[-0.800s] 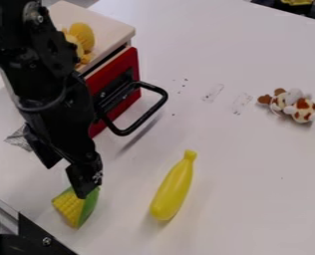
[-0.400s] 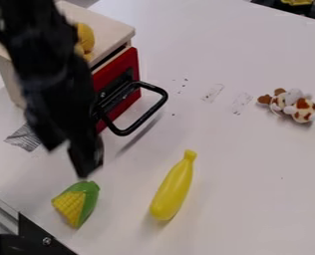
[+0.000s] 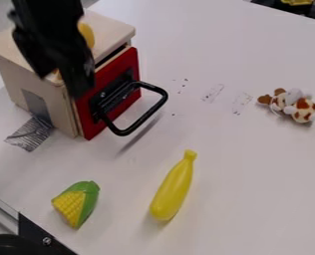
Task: Put the object on upper middle of the table
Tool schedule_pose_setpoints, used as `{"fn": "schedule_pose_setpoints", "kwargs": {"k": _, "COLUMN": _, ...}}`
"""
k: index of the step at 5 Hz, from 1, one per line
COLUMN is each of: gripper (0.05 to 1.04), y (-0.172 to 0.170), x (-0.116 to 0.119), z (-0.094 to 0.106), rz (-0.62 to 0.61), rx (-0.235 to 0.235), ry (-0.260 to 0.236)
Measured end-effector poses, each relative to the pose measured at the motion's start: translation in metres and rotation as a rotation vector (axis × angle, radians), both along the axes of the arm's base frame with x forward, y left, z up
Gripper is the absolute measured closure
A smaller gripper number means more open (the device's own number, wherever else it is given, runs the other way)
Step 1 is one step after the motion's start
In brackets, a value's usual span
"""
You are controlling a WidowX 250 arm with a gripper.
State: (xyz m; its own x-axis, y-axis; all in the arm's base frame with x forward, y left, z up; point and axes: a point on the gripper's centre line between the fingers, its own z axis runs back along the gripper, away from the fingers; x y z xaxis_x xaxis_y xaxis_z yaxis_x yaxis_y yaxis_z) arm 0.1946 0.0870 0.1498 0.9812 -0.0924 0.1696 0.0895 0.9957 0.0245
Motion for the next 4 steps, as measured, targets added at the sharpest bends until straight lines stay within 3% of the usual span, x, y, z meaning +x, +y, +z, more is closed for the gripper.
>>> {"fn": "schedule_pose_setpoints", "kwargs": {"k": 1, "gripper": 0.085, "y": 0.021, "x": 0.013, "z": 0.004, "rz": 0.04, "rx": 0.006, "ry": -0.003}}
{"fn": "schedule_pose_setpoints", "kwargs": {"k": 4, "gripper": 0.113, "y": 0.065, "x": 0.053, "z": -0.045, "rz": 0.121, "rx": 0.027, "ry": 0.128}}
